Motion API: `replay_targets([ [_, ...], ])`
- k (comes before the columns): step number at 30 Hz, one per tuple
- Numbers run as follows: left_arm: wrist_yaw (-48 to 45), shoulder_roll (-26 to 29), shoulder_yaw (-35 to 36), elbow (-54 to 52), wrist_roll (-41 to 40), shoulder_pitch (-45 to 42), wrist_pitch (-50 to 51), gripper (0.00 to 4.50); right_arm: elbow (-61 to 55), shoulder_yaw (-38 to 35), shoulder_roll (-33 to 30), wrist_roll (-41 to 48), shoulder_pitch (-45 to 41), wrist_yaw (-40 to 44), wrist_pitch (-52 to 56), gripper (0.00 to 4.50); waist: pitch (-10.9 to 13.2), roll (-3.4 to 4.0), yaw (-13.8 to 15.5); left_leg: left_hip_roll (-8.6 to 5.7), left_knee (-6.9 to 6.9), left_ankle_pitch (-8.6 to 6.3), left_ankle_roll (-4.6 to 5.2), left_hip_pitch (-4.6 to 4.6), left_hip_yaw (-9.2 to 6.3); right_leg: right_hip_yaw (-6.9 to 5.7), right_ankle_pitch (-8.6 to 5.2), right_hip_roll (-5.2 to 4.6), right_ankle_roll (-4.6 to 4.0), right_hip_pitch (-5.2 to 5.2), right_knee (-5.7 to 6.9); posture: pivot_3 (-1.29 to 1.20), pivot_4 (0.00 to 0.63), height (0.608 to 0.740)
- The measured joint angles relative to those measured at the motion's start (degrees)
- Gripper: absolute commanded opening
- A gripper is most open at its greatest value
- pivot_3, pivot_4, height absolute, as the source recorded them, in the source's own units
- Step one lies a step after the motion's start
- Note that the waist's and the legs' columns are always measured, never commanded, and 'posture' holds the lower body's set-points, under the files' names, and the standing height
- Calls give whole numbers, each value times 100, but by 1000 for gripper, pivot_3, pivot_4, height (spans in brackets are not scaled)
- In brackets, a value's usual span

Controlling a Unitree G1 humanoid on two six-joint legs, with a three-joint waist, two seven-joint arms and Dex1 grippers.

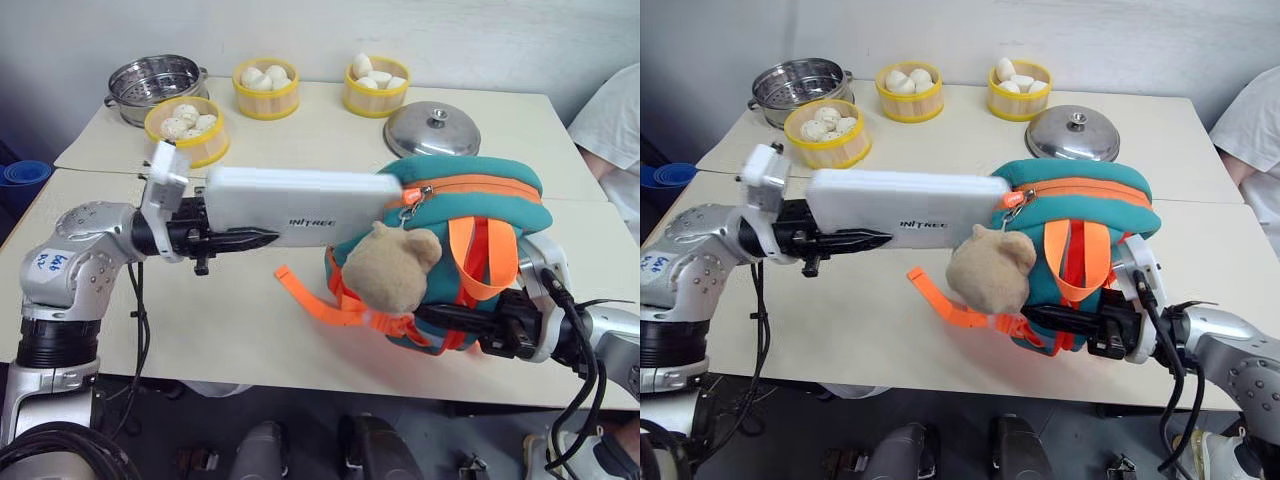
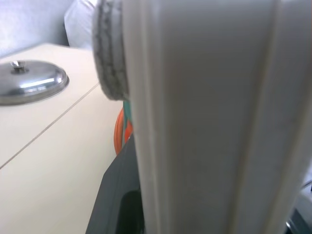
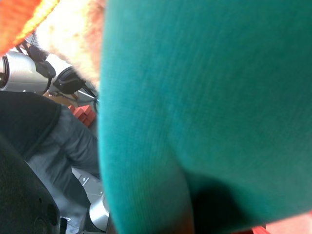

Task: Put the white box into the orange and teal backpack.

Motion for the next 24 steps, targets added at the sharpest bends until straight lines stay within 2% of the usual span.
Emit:
replay_targets([
  [2, -94, 184, -399, 0, 422, -302, -129, 1338, -41, -61, -1, 40, 91, -3, 35, 45, 1, -2, 2, 0, -1, 0, 0, 0, -1, 0, 0, 0, 1, 1, -1, 0, 150, 740],
  [4, -65, 114, -913, -64, 857, -954, -23, 1338, -46, -81, -1, 47, 62, -33, 45, 45, 1, -4, 59, -2, 5, 0, 9, -1, 0, 3, 4, -1, 7, 4, -2, 0, 150, 740],
  [6, 68, -361, -1337, -59, 1097, -1491, 276, 1338, -38, -85, 4, 40, 4, -54, 44, 45, 0, -1, 138, -7, 10, -9, 38, 2, -1, 7, 7, -4, 12, 12, -2, 0, 150, 740],
  [10, 403, -1532, -1933, 188, 1275, -1914, 656, 1338, -30, 19, 95, -9, -243, -67, 33, 45, 1, -3, 155, -5, 36, -10, 47, -32, -3, 6, 10, -2, 18, -9, 1, 0, 150, 740],
  [14, 829, -2630, -2265, 1198, 1846, -2307, 65, 1338, 6, 147, 314, -106, -426, -196, -11, 45, 1, 1, 110, -1, 72, 0, 28, -51, -2, 4, 10, 3, 18, -22, 11, 0, 150, 740],
  [16, 937, -2908, -2265, 1581, 1967, -2306, -230, 1338, 5, 187, 373, -147, -489, -266, -24, 45, 2, 0, 103, 1, 77, -1, 30, -51, -2, 3, 10, 4, 18, -22, 14, 0, 150, 740],
  [18, 945, -3001, -2103, 1747, 1955, -2286, -292, 2050, 5, 198, 427, -169, -491, -327, -30, 0, 2, 0, 110, 1, 82, -3, 34, -50, -5, 2, 10, 3, 18, -22, 23, 0, 150, 740],
  [20, 842, -2973, -1911, 1702, 1823, -2175, -198, 2567, -8, 199, 472, -181, -490, -427, -46, 0, 2, 0, 106, 1, 87, -16, 57, -49, -5, 3, 10, 0, 18, -22, 33, 0, 150, 740],
  [23, 453, -2728, -1566, 1489, 1384, -1936, 79, 3424, -94, 200, 626, -236, -365, -582, -83, 0, 2, 1, 87, 4, 86, -13, 50, -46, -6, 3, 9, 0, 16, -23, 39, 0, 150, 740],
  [24, 227, -2565, -1482, 1466, 1235, -1892, 105, 3697, -131, 204, 667, -266, -333, -629, -87, 0, 3, 2, 73, 5, 86, 5, 19, -47, -6, 3, 9, 1, 15, -27, 42, 0, 150, 740],
])
